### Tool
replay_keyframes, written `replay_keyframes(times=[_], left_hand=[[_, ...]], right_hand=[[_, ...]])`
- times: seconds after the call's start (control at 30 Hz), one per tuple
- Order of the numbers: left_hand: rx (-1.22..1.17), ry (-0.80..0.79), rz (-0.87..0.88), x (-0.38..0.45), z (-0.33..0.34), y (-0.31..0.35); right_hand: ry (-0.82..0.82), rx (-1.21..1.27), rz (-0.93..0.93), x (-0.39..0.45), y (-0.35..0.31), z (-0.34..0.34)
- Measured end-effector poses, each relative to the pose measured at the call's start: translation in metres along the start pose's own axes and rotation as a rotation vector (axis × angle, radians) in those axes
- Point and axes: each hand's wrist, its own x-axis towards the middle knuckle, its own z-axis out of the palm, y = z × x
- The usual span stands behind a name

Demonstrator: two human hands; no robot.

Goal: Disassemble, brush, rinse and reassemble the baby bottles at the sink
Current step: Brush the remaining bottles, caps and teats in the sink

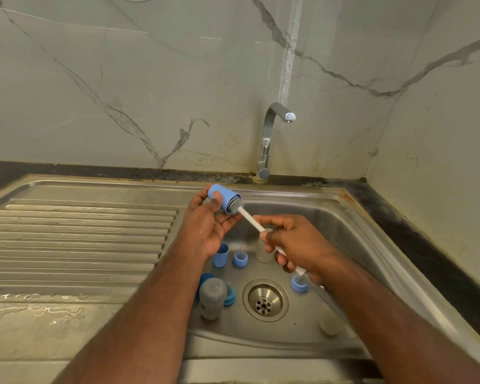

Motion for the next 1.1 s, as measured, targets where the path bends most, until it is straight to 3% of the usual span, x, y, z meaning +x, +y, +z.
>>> replay_keyframes(times=[0.1, 0.17, 0.3, 0.37, 0.47, 0.53, 0.63, 0.83, 1.0, 1.1], left_hand=[[-0.013, -0.01, -0.001, 0.0, 0.001, 0.0], [-0.031, -0.016, -0.01, 0.0, 0.0, 0.0], [-0.023, 0.002, -0.008, 0.002, -0.001, 0.0], [-0.017, -0.018, -0.002, 0.003, 0.0, -0.001], [-0.008, -0.029, -0.011, 0.001, 0.0, -0.002], [-0.001, -0.03, -0.019, 0.001, 0.001, -0.002], [0.015, -0.008, -0.013, 0.002, 0.0, -0.002], [0.02, -0.027, 0.003, 0.001, 0.002, -0.004], [0.019, 0.012, 0.006, 0.005, -0.001, -0.003], [0.011, -0.006, 0.01, 0.004, 0.0, -0.003]], right_hand=[[-0.03, 0.181, 0.071, 0.0, -0.001, 0.003], [-0.075, 0.177, 0.058, -0.002, -0.003, 0.006], [0.014, -0.311, -0.077, -0.001, -0.005, 0.001], [0.06, -0.209, -0.067, 0.001, -0.003, 0.002], [-0.005, 0.124, 0.029, -0.003, -0.002, 0.008], [-0.035, 0.06, 0.011, -0.003, -0.002, 0.009], [0.009, -0.269, -0.057, 0.0, -0.003, 0.005], [-0.047, 0.238, 0.06, -0.004, -0.003, 0.011], [0.007, -0.286, -0.066, 0.001, -0.003, 0.008], [0.026, -0.026, -0.016, -0.001, -0.002, 0.007]])
